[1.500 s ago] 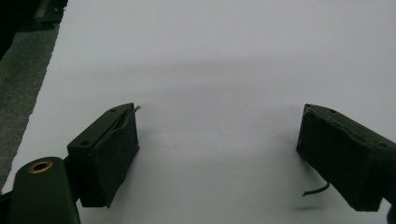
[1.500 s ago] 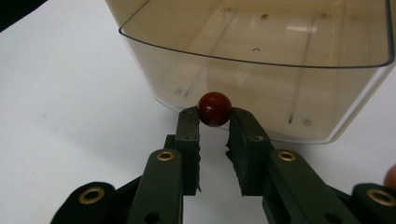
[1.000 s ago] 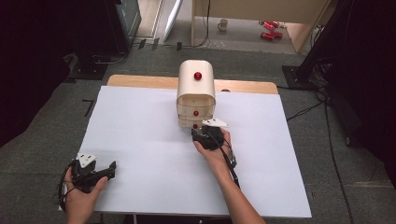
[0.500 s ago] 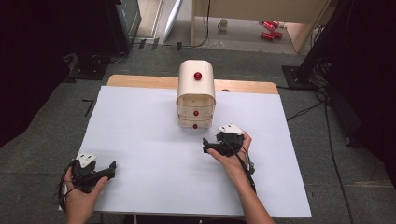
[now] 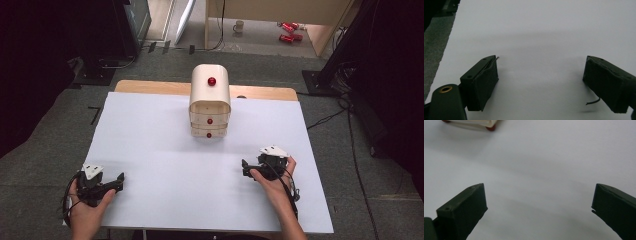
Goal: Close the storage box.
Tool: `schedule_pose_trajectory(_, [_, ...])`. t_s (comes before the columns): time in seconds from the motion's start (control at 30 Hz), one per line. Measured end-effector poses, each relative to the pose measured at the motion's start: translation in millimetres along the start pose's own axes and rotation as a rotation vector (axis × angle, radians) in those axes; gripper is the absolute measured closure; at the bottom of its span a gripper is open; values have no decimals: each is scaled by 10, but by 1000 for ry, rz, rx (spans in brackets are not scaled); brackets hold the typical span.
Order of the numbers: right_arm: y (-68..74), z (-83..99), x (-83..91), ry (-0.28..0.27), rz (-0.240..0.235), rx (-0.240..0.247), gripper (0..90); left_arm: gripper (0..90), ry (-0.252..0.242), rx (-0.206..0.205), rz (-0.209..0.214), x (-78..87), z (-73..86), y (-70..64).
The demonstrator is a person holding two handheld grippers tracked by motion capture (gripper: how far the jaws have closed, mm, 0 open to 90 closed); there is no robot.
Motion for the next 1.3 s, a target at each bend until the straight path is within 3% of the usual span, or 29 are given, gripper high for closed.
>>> schedule_pose_trajectory(0.17, [-239, 168, 213, -13, 30, -41, 0, 128, 0, -1, 0, 0, 0, 0])
schedule_pose_trajectory(0.7, [-797, 612, 685, 4, 101, -120, 0, 128, 0, -1, -1, 0, 0, 1])
schedule_pose_trajectory(0.97, [-924, 789, 833, 17, 117, -133, 0, 128, 0, -2, -2, 0, 0, 1])
schedule_pose_trajectory(1.3, [-932, 899, 930, 12, 153, -92, 0, 128, 0, -3, -2, 1, 0, 1])
Point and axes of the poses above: each handheld gripper's, and its own axes: x roughly backward along the jaws, z roughly out of its underside, y roughly to its left, the point moved 10 cm from there along -x, roughly forward along the jaws, and after that the axes turned 11 degrees about -z, right-handed, at the moved point
